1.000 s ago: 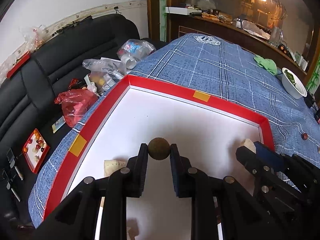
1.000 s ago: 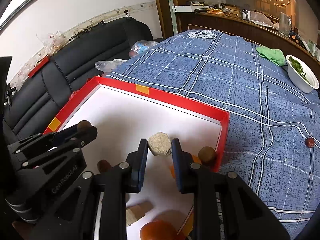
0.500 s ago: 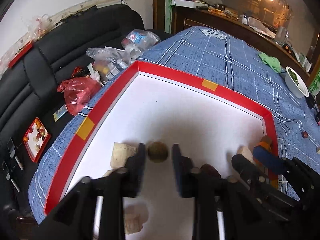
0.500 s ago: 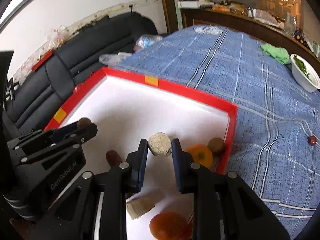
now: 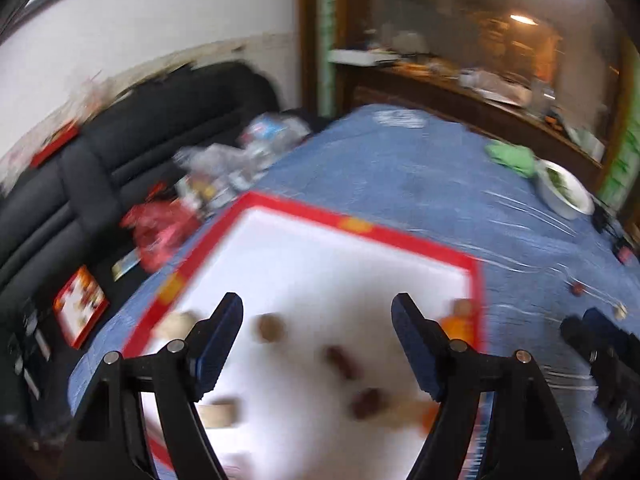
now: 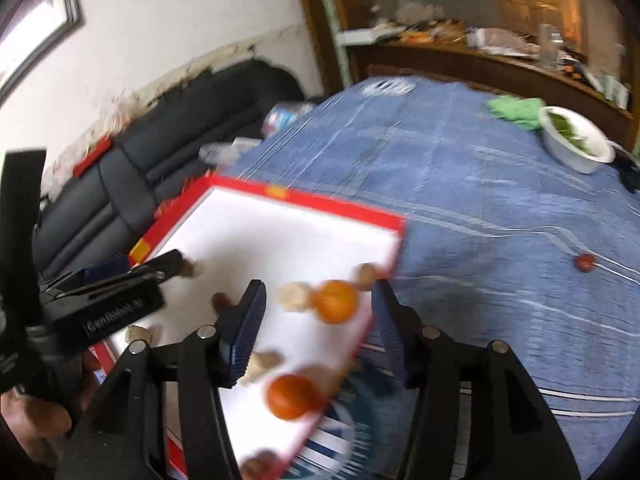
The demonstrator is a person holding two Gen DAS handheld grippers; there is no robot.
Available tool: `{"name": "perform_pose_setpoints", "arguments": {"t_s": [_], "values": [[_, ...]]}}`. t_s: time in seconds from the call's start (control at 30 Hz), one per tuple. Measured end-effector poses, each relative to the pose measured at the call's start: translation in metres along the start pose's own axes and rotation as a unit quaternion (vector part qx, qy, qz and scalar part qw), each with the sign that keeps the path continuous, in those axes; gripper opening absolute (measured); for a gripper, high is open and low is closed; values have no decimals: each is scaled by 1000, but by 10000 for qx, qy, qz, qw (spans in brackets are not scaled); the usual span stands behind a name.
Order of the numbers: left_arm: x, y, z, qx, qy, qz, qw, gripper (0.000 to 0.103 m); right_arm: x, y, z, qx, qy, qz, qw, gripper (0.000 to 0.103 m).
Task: Organize fruits
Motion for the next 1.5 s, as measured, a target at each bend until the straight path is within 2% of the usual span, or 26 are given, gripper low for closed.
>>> {"name": "perform_pose_setpoints", "arguments": {"t_s": [0.1,0.2,0.3,0.33,0.43,0.5,0.63,0.7,0.73,0.77,0.8,0.87,0.9,1.0,1.23,1.5], "values": [[51,-3,-11,-86,428,-417,9982,77,46,-32,-14,226,339,-389,9984,61],[103,1,-27,-260,865,-775,9929,77,110,-57,-37,268,835,-1053,9906,62],[155,9,-45,-364,1228,-1173,9848,77,185,-75,-65,90,1461,-1825,9723,62],[168,12,-50,-387,1342,-1287,9818,77,215,-81,-77,-4,1731,-2085,9626,62],[210,28,-61,-514,1616,-1472,9745,77,269,-88,-97,-201,2159,-2476,9443,62],[238,37,-70,-558,1780,-1552,9701,77,286,-85,-102,-303,2230,-2504,9416,61],[276,59,-79,-662,2011,-1598,9642,77,299,-68,-94,-454,2095,-2460,9453,61],[291,69,-83,-693,2046,-1567,9637,77,306,-62,-95,-516,2109,-2521,9430,61],[296,72,-85,-727,2053,-1536,9638,77,308,-59,-95,-545,2128,-2515,9426,56],[300,79,-87,-819,2038,-1519,9637,68,310,-56,-96,-581,2102,-2538,9424,55],[302,85,-88,-939,2009,-1509,9634,62,309,-54,-95,-593,2029,-2591,9424,48],[304,84,-90,-869,2027,-1586,9624,29,310,-51,-94,-647,1933,-2605,9437,39],[305,81,-91,-901,2109,-1578,9605,29,311,-50,-94,-690,1882,-2662,9428,29],[298,74,-93,-986,2084,-1693,9582,29,310,-52,-96,-707,1809,-2607,9457,16],[260,37,-88,-728,1910,-1839,9615,29,298,-82,-110,-441,1828,-2493,9500,15],[210,-6,-82,-489,1637,-1925,9663,29,250,-142,-120,169,1582,-2477,9557,15]]}}
Point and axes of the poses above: each gripper's, at about its wrist camera, not at the fingertips, and y roughly the way its jaws point, x to its right, z to its top, the point moved 2 cm from there along y, roughly the way its jaws point, and after that the axes turned 12 degrees about -y, right-handed, at the moved point
